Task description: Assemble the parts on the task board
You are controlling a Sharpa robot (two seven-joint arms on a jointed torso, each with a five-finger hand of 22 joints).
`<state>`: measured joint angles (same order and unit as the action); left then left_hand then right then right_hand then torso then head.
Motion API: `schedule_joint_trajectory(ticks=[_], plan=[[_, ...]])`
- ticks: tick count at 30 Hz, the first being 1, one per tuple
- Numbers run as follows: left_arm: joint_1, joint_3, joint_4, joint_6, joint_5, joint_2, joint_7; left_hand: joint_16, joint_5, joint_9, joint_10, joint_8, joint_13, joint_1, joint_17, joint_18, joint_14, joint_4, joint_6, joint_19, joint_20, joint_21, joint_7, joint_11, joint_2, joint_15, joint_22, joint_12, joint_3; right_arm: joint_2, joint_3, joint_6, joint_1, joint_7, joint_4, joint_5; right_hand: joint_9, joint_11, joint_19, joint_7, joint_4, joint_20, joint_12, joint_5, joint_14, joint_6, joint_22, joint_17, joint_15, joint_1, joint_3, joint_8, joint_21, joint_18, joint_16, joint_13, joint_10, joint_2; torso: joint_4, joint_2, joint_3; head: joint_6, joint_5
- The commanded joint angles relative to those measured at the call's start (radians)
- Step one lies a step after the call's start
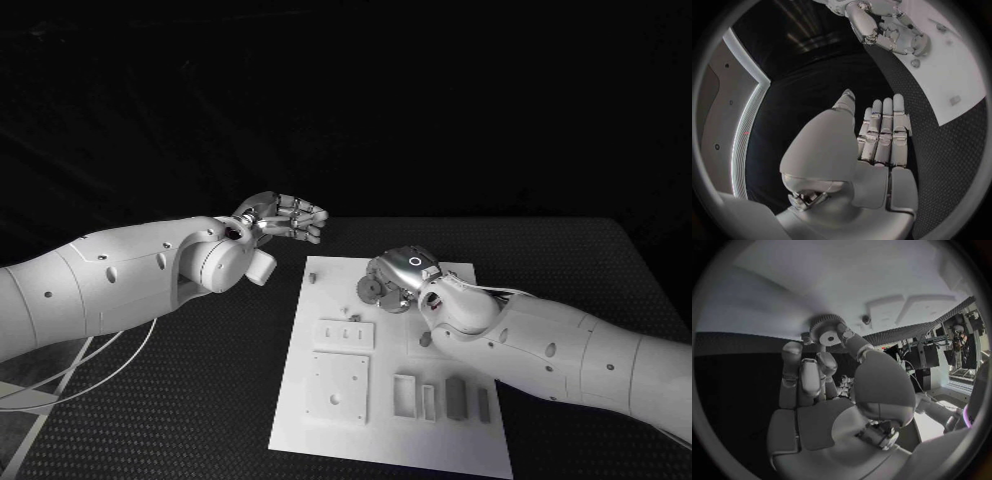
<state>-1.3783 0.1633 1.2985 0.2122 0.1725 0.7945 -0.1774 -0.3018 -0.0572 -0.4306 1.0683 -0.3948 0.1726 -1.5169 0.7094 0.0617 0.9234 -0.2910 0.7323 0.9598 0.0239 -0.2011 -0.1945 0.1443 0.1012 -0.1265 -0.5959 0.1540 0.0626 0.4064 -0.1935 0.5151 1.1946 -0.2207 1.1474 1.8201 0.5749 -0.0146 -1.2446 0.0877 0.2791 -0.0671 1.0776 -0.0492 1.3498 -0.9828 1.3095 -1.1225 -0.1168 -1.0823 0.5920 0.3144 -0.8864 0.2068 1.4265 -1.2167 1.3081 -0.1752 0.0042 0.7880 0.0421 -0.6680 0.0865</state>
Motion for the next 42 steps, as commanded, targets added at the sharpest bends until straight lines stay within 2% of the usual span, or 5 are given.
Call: schedule_joint_trajectory(ticks=[1, 8, 16, 42], plan=[[-0.001, -0.001, 0.000, -0.016, 0.004, -0.002, -0.008, 0.006, 0.006, -0.001, 0.004, 0.007, 0.001, 0.002, 0.001, 0.013, 0.002, 0.000, -0.005, -0.002, 0.007, 0.004, -0.018, 0.004, -0.002, -0.005, -0.001, -0.006, -0.008, 0.000, -0.003, -0.016, -0.004, 0.004, 0.002, 0.003, 0.010, -0.007, 0.003, 0.001, 0.003, 0.002, -0.001, 0.001, -0.001, -0.032, 0.014, 0.000, -0.009, 0.002, -0.004, 0.008, 0.001, 0.055, 0.002, 0.000, -0.001, 0.022, 0.0007, 0.000, -0.0003, 0.000, -0.001], [-0.001, -0.001, 0.000, -0.016, 0.004, -0.003, -0.008, 0.006, 0.006, -0.002, 0.004, 0.007, 0.001, 0.002, 0.001, 0.013, 0.002, 0.000, -0.005, -0.002, 0.007, 0.004, -0.018, 0.004, -0.001, -0.005, -0.001, -0.006, -0.008, 0.000, -0.002, -0.014, -0.004, 0.002, 0.001, 0.002, 0.012, -0.009, 0.003, 0.000, 0.003, 0.002, 0.000, 0.001, 0.000, -0.034, 0.014, -0.001, -0.011, 0.005, -0.006, 0.009, 0.001, 0.055, 0.003, -0.001, 0.001, 0.027, 0.0004, 0.000, -0.0002, 0.000, -0.001], [-0.001, -0.001, 0.001, -0.015, 0.004, -0.001, -0.007, 0.006, 0.006, -0.002, 0.004, 0.007, 0.002, 0.002, 0.002, 0.013, 0.003, 0.000, -0.005, -0.002, 0.007, 0.004, -0.018, 0.004, -0.001, -0.005, -0.002, -0.007, -0.008, 0.003, -0.002, 0.014, -0.004, -0.032, 0.014, 0.016, 0.013, -0.010, 0.003, -0.001, 0.004, 0.002, -0.003, 0.001, -0.001, -0.034, 0.015, -0.001, -0.012, 0.009, -0.009, 0.008, 0.000, 0.055, 0.003, 0.001, 0.000, 0.023, -0.0006, -0.001, -0.0006, 0.000, 0.000], [-0.001, -0.001, -0.003, -0.017, 0.004, -0.003, -0.006, 0.008, 0.006, -0.002, 0.004, 0.007, 0.002, 0.001, 0.003, 0.013, 0.003, 0.000, -0.006, -0.002, 0.007, 0.005, -0.018, 0.004, -0.001, -0.005, -0.002, -0.007, -0.008, -0.014, 0.000, 0.022, 0.001, -0.052, 0.020, 0.022, 0.014, -0.011, 0.001, -0.002, 0.000, 0.002, -0.007, 0.001, -0.001, -0.035, 0.014, 0.001, -0.013, 0.014, -0.009, 0.007, 0.000, 0.055, 0.002, 0.002, 0.000, 0.014, 0.0010, 0.000, -0.0003, 0.000, 0.002]])
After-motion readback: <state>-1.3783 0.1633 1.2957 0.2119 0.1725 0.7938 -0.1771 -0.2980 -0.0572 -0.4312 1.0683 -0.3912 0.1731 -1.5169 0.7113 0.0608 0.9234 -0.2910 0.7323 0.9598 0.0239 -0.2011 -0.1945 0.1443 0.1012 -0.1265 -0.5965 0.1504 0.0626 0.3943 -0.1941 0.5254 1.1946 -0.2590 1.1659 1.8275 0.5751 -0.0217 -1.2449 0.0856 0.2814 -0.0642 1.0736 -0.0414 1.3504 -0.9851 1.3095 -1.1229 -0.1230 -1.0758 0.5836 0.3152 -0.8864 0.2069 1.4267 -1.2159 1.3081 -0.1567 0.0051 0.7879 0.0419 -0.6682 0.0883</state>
